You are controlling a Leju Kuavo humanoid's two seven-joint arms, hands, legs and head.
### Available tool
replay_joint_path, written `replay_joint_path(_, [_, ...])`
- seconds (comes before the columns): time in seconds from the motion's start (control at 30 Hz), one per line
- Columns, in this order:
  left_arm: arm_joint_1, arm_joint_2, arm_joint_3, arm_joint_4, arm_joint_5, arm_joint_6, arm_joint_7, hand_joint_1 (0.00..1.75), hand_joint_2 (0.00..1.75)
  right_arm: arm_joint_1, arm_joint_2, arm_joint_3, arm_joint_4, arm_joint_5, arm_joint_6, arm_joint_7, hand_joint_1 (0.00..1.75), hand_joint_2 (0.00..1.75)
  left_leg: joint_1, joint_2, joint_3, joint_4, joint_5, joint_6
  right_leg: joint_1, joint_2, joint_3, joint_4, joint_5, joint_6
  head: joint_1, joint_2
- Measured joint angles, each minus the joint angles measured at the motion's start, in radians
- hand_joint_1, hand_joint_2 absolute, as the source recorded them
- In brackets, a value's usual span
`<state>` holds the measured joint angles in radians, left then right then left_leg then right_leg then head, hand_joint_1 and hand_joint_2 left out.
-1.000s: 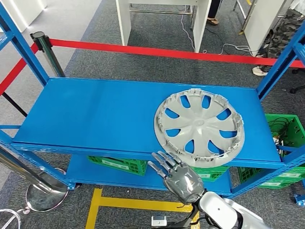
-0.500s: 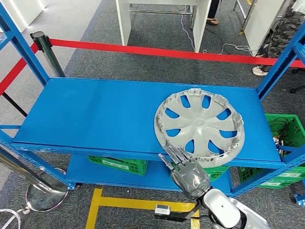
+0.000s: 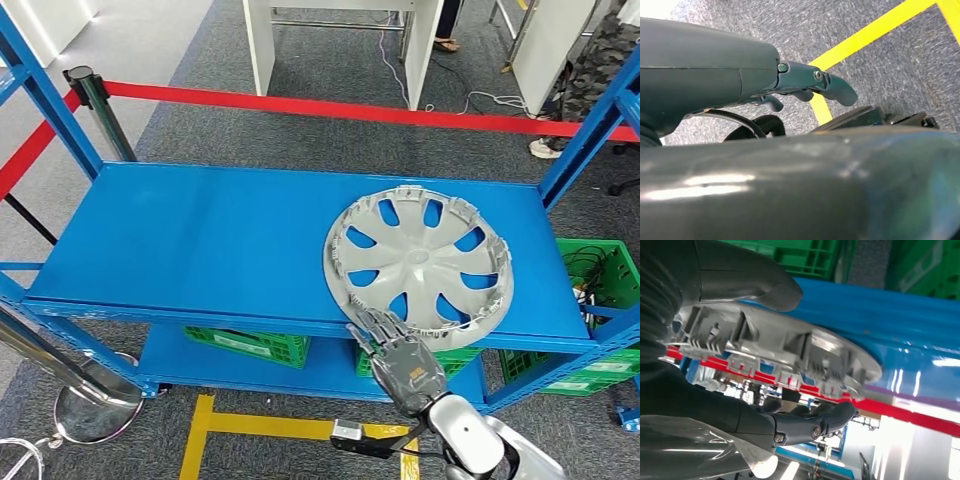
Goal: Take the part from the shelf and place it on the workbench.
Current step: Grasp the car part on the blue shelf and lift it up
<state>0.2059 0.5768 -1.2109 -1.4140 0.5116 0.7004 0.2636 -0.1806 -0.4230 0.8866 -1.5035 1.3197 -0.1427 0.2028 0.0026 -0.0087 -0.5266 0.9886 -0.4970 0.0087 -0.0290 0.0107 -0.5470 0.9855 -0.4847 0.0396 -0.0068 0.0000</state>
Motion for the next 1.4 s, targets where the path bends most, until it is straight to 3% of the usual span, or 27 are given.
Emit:
replay_joint_path(0.7, [0.042, 0.009, 0.048, -0.043, -0.03, 0.0, 0.03, 0.0, 0.0, 0.04, 0.015, -0.102, 0.035, 0.0, 0.008, 0.02, 0.0, 1.75, 0.0, 0.0, 0.0, 0.0, 0.0, 0.0, 0.0, 0.0, 0.0, 0.0, 0.0, 0.0, 0.0, 0.0])
replay_joint_path(1.4, [0.046, 0.011, 0.053, -0.053, -0.009, 0.0, 0.026, 0.0, 0.0, 0.049, 0.027, -0.116, 0.07, 0.005, 0.024, 0.02, 0.0, 1.75, 0.0, 0.0, 0.0, 0.0, 0.0, 0.0, 0.0, 0.0, 0.0, 0.0, 0.0, 0.0, 0.0, 0.0])
